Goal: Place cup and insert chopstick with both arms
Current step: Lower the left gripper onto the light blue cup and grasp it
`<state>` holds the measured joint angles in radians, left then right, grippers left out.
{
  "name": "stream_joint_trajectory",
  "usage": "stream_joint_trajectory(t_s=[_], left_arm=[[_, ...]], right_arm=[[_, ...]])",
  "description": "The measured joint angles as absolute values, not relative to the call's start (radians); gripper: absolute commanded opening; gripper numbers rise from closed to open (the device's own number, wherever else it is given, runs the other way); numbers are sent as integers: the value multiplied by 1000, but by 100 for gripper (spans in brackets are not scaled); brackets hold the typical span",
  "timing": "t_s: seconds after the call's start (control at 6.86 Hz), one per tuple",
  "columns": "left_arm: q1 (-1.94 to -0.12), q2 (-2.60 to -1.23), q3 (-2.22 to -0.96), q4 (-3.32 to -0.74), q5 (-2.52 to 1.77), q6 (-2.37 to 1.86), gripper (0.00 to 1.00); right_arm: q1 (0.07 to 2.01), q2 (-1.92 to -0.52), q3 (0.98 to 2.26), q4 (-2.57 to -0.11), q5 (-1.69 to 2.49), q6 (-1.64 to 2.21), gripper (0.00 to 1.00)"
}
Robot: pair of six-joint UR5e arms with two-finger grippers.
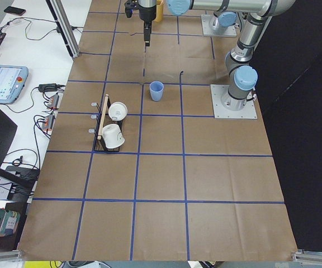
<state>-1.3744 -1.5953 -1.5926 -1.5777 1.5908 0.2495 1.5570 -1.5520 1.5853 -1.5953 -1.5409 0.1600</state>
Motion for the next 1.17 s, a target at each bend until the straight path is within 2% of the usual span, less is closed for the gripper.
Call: stream_joint_trajectory(t_s=[0.73, 0.88, 1.17], left_arm=[[-1272, -1670, -1952, -1186, 1598, 353, 100], [-1266, -1683, -1995, -1149, 1598, 355, 90], [-1263, -1698, -2022, -1116, 1597, 347, 32]], right_arm=[[1556, -1549, 1595, -1596, -1541, 144, 100], [1556, -1549, 1596, -1597, -1542, 141, 100], [1555, -1549, 1596, -1595, -1548, 132, 100]])
